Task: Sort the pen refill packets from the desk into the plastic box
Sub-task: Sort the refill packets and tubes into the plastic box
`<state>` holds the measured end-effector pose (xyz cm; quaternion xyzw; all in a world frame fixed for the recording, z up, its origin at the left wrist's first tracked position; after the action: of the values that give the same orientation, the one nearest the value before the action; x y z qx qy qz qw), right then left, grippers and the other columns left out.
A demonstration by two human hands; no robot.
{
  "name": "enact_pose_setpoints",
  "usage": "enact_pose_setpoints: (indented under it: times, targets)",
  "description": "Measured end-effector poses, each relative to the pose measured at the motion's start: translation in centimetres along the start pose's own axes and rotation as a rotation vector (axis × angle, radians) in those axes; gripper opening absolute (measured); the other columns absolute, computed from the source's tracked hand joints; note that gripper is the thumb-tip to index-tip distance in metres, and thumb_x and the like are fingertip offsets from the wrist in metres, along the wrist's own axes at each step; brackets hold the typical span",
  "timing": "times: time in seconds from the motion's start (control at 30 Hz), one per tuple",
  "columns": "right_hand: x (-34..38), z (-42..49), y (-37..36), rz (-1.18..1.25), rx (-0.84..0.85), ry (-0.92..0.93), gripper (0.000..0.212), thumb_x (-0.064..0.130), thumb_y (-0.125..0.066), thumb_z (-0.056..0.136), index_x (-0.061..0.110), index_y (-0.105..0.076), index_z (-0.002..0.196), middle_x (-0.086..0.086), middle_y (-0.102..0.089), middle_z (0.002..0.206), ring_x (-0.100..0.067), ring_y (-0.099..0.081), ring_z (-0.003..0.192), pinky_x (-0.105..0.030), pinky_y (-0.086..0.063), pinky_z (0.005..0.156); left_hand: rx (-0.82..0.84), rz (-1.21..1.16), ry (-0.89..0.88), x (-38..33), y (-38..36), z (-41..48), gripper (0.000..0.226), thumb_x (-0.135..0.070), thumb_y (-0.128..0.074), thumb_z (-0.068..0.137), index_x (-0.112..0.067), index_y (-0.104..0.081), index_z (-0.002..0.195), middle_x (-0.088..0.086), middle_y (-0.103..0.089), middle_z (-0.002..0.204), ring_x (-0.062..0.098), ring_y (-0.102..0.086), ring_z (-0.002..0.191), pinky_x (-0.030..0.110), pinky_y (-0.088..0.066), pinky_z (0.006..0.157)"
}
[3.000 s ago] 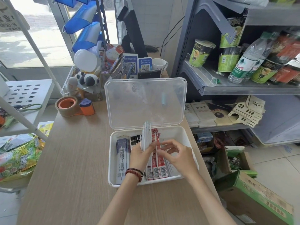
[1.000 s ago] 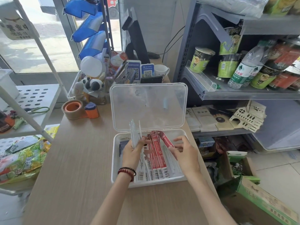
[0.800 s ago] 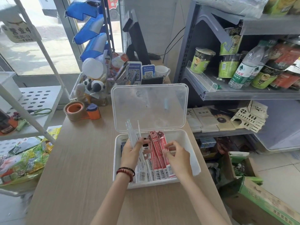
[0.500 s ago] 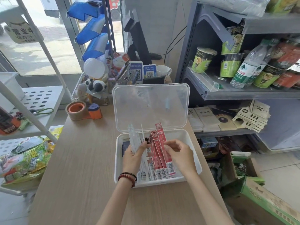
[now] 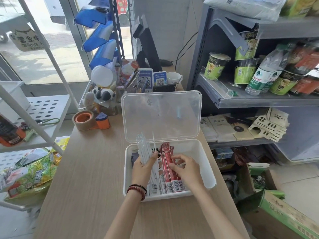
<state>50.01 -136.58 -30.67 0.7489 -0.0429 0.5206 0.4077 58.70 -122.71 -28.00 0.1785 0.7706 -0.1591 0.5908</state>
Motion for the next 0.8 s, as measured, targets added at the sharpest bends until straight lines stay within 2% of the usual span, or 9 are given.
enact_pose_setpoints:
  times: [0.1, 0.17, 0.23, 0.3, 0.43, 0.5, 0.57, 0.67, 0.8]
  targets:
    - [0.6, -0.2, 0.4, 0.009, -0.022, 0.004, 0.023, 0.041, -0.074, 0.081, 0.033, -0.069, 0.102, 0.013, -0.061, 0.103, -0.002, -0.058, 0.086, -0.013, -0.044, 0.073, -0.041, -0.033, 0.027, 0.0, -0.1, -0.4, 0.049, -0.046, -0.068, 0.077, -0.009, -0.066, 0.11, 0.021, -0.065, 0.101, 0.041, -0.056, 0.101, 0.049, -0.048, 0.09]
    - [1.4, -0.6, 1.0, 0.08, -0.014, 0.028, 0.02, 0.043, -0.072, 0.082, 0.033, -0.069, 0.099, 0.015, -0.064, 0.101, -0.001, -0.06, 0.086, -0.011, -0.044, 0.07, -0.055, -0.043, 0.041, 0.0, -0.3, -0.5, 0.055, -0.047, -0.072, 0.074, -0.007, -0.066, 0.111, 0.023, -0.062, 0.107, 0.042, -0.055, 0.103, 0.051, -0.046, 0.093]
    - [2.4, -1.3, 1.6, 0.192, 0.056, 0.076, 0.019, 0.043, -0.072, 0.082, 0.031, -0.07, 0.097, 0.012, -0.069, 0.095, -0.001, -0.063, 0.085, -0.013, -0.048, 0.072, -0.042, -0.049, 0.052, 0.5, -0.6, -0.2, 0.054, -0.052, -0.075, 0.067, -0.015, -0.068, 0.105, 0.009, -0.073, 0.096, 0.025, -0.068, 0.093, 0.042, -0.053, 0.089]
    - [3.2, -1.9, 2.0, 0.228, 0.129, 0.113, 0.022, 0.042, -0.074, 0.08, 0.029, -0.07, 0.097, 0.012, -0.071, 0.09, 0.001, -0.064, 0.081, -0.014, -0.051, 0.071, -0.021, -0.03, 0.034, 0.7, -1.2, 0.0, 0.041, -0.045, -0.075, 0.069, -0.015, -0.071, 0.097, -0.002, -0.073, 0.082, 0.008, -0.066, 0.074, 0.024, -0.054, 0.071]
    - [3.2, -2.0, 2.4, 0.209, 0.054, 0.109, 0.024, 0.038, -0.079, 0.077, 0.025, -0.067, 0.093, 0.009, -0.07, 0.087, 0.001, -0.064, 0.08, -0.016, -0.054, 0.067, 0.022, -0.001, 0.003, 0.6, -2.7, 0.1, 0.019, -0.028, -0.073, 0.078, -0.014, -0.066, 0.069, -0.008, -0.066, 0.056, 0.001, -0.06, 0.052, 0.009, -0.044, 0.047]
    - [2.7, -2.0, 2.7, 0.221, 0.026, 0.085, 0.023, 0.037, -0.08, 0.077, 0.023, -0.067, 0.092, 0.008, -0.07, 0.085, 0.0, -0.065, 0.079, -0.018, -0.055, 0.068, 0.047, 0.005, -0.02, 0.7, -3.1, 0.0, 0.024, -0.02, -0.071, 0.081, -0.017, -0.058, 0.06, -0.013, -0.055, 0.042, -0.005, -0.051, 0.039, 0.006, -0.037, 0.042]
    - [2.1, -1.9, 3.0, 0.221, 0.03, 0.067, 0.02, 0.034, -0.079, 0.078, 0.023, -0.069, 0.091, 0.008, -0.072, 0.084, 0.0, -0.066, 0.079, -0.019, -0.056, 0.072, 0.061, -0.001, -0.027, 1.0, -3.3, -0.1, 0.019, -0.02, -0.07, 0.081, -0.013, -0.062, 0.066, -0.013, -0.059, 0.047, -0.004, -0.054, 0.043, 0.007, -0.039, 0.046]
    - [1.6, -1.8, 3.2, 0.245, 0.032, 0.05, 0.012, 0.024, -0.078, 0.081, 0.023, -0.07, 0.09, 0.009, -0.073, 0.084, 0.001, -0.066, 0.08, -0.019, -0.055, 0.075, 0.047, 0.004, -0.057, 1.3, -3.3, -0.2, 0.019, -0.028, -0.069, 0.081, -0.01, -0.074, 0.084, -0.002, -0.073, 0.074, 0.005, -0.068, 0.066, 0.014, -0.049, 0.058]
    - [0.5, -1.5, 3.0, 0.115, -0.112, 0.01, 0.012, 0.021, -0.076, 0.083, 0.024, -0.068, 0.091, 0.011, -0.071, 0.083, 0.006, -0.065, 0.077, -0.007, -0.048, 0.068, 0.028, 0.062, -0.073, 1.2, -3.3, -0.4, 0.019, -0.029, -0.067, 0.083, -0.011, -0.073, 0.086, -0.011, -0.062, 0.057, -0.007, -0.054, 0.046, 0.007, -0.039, 0.045]
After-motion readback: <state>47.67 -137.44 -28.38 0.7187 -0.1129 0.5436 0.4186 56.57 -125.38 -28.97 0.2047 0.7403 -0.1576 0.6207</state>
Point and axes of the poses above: each hand's wrist, its own z-axis towards the middle knuckle, its own y-axis out of the back of the hand, x = y × z, the point moved 1 cm from there along z, towards the middle knuckle
